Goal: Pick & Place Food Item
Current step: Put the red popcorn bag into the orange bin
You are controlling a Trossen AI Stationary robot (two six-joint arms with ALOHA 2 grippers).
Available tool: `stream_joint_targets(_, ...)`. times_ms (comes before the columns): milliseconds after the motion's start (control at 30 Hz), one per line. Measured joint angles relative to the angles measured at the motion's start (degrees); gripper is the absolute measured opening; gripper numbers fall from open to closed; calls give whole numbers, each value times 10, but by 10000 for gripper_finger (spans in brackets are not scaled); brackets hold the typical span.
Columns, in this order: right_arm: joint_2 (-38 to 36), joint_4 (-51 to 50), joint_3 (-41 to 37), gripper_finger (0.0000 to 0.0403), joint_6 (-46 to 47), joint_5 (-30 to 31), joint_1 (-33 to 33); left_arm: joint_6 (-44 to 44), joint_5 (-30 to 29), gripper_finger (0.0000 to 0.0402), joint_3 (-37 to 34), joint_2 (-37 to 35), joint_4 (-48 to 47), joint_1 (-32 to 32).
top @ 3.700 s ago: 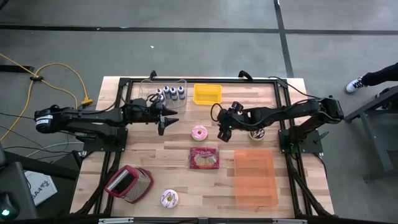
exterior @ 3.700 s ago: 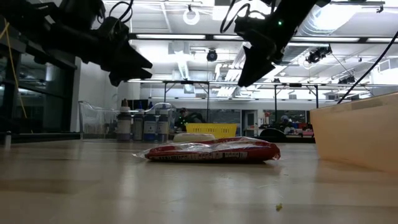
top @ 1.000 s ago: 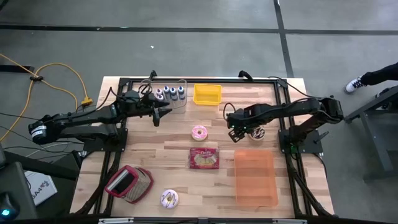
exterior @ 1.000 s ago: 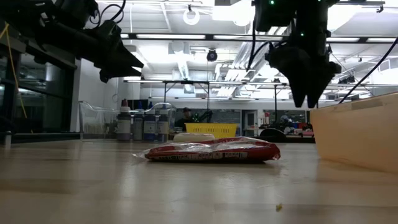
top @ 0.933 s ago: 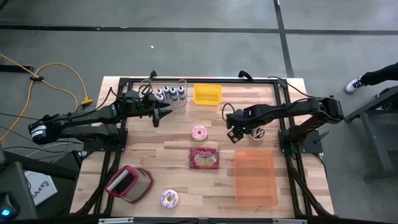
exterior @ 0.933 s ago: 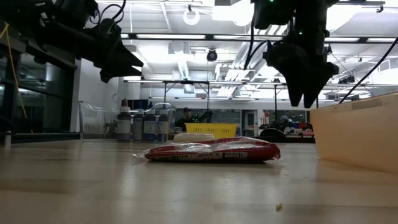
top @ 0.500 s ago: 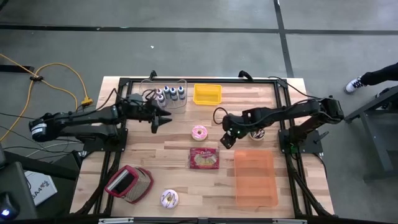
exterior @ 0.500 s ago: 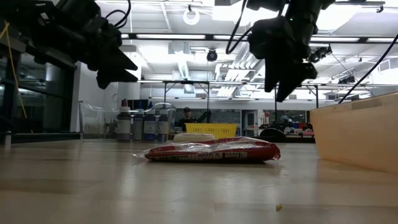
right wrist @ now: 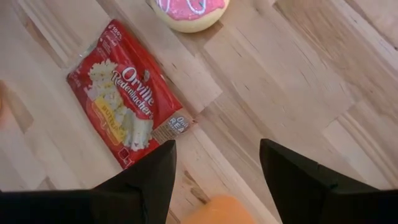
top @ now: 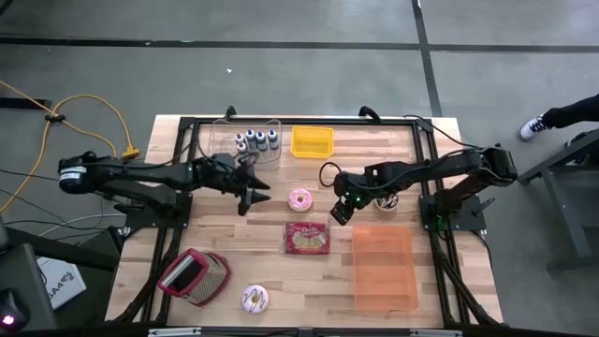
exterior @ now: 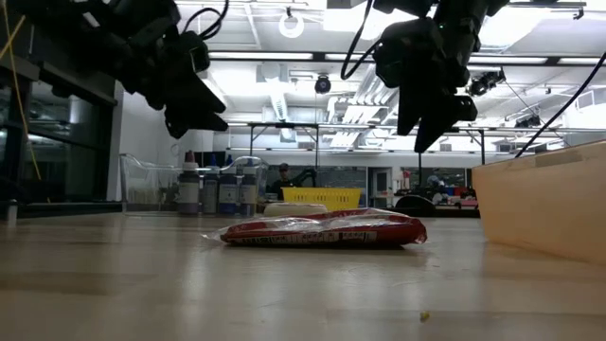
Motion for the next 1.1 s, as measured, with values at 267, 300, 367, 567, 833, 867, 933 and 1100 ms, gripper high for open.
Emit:
stream_joint_targets(267, 21, 41, 0, 219, -7, -34, -1, 0, 2, 188, 19, 57, -3, -55)
stream_joint_targets(300, 30, 45, 0, 219, -11, -43, -2, 0, 2, 188, 20, 61, -3, -59)
stream_joint_targets(367, 51, 69, 0, 219, -15, -70, -2, 0, 1, 188, 20, 71, -3, -65)
stream_joint_targets(567, 85, 95, -1, 219, -22, -111, -5, 7, -16, 188, 22, 102, -1, -76)
stream_joint_targets(833, 85, 87, 0, 219, -17, -136, -21, 31, -27, 188, 45, 163, 0, -79)
stream_joint_targets(867, 85, 86, 0, 219, -17, -139, -21, 34, -27, 188, 50, 172, 0, -82)
stream_joint_targets(933, 90, 90, 0, 219, -16, -142, -20, 49, -25, 188, 61, 191, -1, -91)
stream_joint_targets(1100, 93, 93, 0, 219, -14, -146, -20, 59, -18, 188, 80, 219, -1, -110)
